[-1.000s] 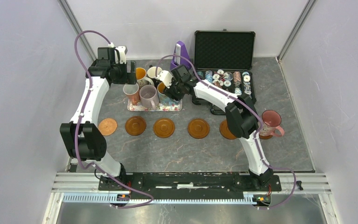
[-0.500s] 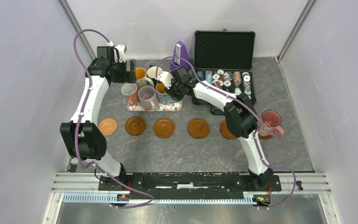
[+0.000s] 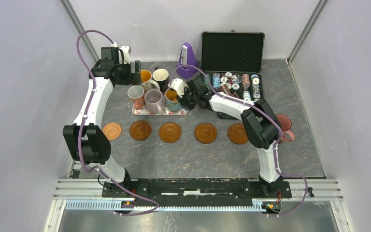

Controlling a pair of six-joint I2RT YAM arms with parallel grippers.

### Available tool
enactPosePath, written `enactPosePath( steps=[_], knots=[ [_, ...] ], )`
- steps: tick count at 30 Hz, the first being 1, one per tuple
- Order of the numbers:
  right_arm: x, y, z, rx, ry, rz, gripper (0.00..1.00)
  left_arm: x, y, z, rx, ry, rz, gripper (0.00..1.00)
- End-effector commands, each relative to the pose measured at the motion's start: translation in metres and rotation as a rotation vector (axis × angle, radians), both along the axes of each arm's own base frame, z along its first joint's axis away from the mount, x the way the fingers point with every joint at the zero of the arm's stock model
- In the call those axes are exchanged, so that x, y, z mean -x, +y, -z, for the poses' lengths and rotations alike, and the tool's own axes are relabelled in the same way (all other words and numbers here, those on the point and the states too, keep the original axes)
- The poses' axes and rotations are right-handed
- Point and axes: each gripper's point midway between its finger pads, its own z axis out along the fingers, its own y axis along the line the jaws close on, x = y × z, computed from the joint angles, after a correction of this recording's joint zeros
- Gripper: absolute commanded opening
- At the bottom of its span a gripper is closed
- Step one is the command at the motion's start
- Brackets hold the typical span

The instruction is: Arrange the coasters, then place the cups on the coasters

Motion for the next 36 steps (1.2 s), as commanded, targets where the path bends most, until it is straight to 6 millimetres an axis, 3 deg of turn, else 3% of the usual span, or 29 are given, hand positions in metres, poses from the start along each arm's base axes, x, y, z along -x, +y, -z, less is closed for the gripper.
enactPosePath(
  steps=[1, 7, 10, 16, 19, 25, 36],
  knots=[
    [-0.026, 0.016, -0.133, -0.318, -0.262, -0.019, 0.00, -0.009, -0.002, -0.019, 0.041, -0.048, -0.023, 1.00],
    [-0.013, -0.025, -0.158, -0.330, -0.294, -0.009, 0.00, -0.012, -0.005, -0.021, 0.051, -0.062, -0.008, 1.00],
    [0.002, -0.065, -0.153, -0.310, -0.276, 0.040, 0.00, -0.013, -0.007, -0.020, 0.057, -0.060, 0.002, 1.00],
    [0.049, -0.159, -0.131, -0.252, -0.245, 0.182, 0.00, -0.012, -0.010, -0.019, 0.068, -0.057, 0.016, 1.00],
    [0.078, -0.190, -0.117, -0.221, -0.241, 0.225, 0.00, -0.011, -0.013, -0.018, 0.080, -0.053, 0.021, 1.00],
    [0.113, -0.232, -0.084, -0.153, -0.181, 0.298, 0.00, -0.010, -0.018, -0.019, 0.113, -0.049, 0.029, 1.00],
    [0.126, -0.276, -0.059, -0.086, -0.149, 0.405, 0.00, -0.006, -0.022, -0.016, 0.141, -0.035, 0.027, 1.00]
  ],
)
